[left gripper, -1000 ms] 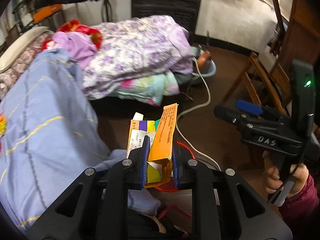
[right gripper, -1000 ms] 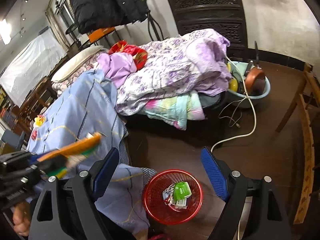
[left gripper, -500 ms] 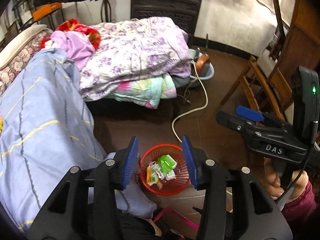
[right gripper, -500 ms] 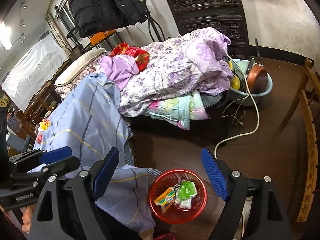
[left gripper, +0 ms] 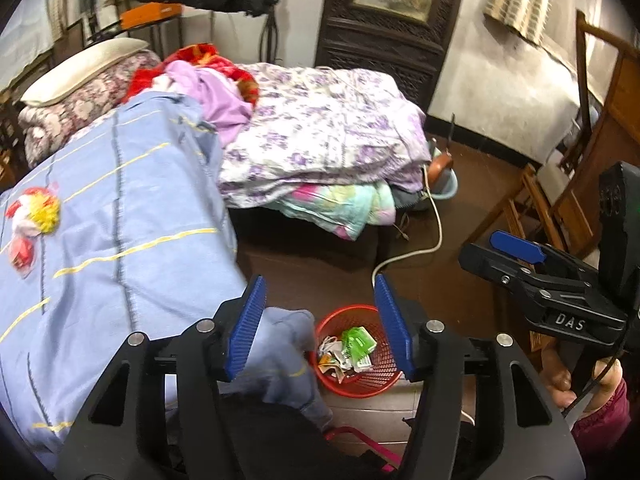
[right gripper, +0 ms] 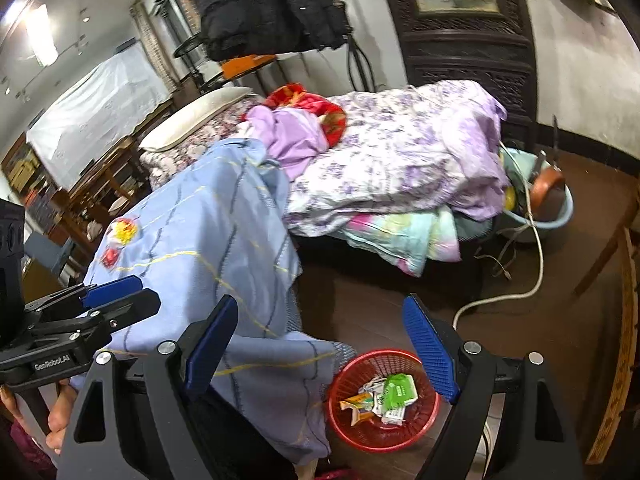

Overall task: Collect trash
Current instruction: 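Return both tools over the remaining trash on the bed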

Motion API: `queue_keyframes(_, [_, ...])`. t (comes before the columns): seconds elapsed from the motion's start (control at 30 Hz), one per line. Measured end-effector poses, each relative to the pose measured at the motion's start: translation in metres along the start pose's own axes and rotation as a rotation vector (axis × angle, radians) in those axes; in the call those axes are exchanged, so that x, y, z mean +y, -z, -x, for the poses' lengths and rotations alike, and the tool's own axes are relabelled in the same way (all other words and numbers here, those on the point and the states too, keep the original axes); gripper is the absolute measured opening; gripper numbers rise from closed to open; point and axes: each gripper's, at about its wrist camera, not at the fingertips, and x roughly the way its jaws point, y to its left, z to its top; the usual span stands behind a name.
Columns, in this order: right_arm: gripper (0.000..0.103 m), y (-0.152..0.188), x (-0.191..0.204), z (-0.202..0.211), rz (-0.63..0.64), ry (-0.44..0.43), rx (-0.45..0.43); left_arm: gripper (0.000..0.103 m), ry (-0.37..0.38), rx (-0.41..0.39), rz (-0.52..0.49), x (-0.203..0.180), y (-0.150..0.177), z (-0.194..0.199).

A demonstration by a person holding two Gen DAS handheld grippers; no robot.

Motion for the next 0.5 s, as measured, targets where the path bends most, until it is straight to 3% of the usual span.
queue_keyframes(0.5, [0.088,-0.019,0.121,-0.025,0.151,-0.113,0.031,0.075,-0.108,-0.086,0.231,0.132,0.016,0.051])
